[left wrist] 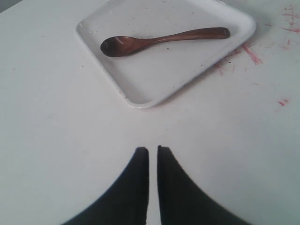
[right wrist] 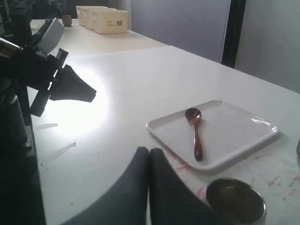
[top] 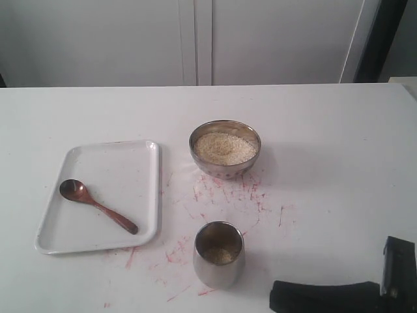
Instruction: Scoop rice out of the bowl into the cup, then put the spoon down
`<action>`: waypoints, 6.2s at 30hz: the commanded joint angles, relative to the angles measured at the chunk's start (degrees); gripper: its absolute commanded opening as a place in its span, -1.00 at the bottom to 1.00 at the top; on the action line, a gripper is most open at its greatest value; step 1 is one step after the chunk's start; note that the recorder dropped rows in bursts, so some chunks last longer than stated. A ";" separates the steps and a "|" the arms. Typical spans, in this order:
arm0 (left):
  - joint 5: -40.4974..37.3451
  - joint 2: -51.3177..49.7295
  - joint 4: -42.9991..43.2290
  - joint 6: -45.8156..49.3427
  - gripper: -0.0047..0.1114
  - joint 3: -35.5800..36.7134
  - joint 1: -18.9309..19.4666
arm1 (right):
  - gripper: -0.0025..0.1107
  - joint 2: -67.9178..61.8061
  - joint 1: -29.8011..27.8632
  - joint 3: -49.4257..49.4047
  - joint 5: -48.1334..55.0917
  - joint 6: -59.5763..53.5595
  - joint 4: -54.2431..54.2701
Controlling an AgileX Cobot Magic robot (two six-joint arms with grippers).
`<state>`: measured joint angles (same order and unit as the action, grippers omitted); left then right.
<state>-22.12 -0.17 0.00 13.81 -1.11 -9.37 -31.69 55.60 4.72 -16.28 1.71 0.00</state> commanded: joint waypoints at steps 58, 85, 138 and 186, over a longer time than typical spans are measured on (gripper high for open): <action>-1.91 0.17 0.00 -0.33 -0.67 0.53 -0.12 | -0.96 19.81 -27.49 -4.72 22.63 1.14 0.00; -1.91 0.17 0.00 -0.33 -0.67 0.53 -0.12 | -0.96 31.69 -48.18 -4.72 34.25 1.14 0.00; -1.91 0.17 0.00 -0.33 -0.67 0.53 -0.12 | -0.96 31.69 -58.47 -4.72 36.00 -1.71 -3.25; -1.91 0.17 0.00 -0.33 -0.67 0.53 -0.12 | -0.96 31.69 -58.47 -4.72 35.99 -1.71 -2.80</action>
<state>-22.12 -0.17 0.00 13.81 -1.11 -9.37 -0.35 -2.37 0.32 19.73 0.69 -2.59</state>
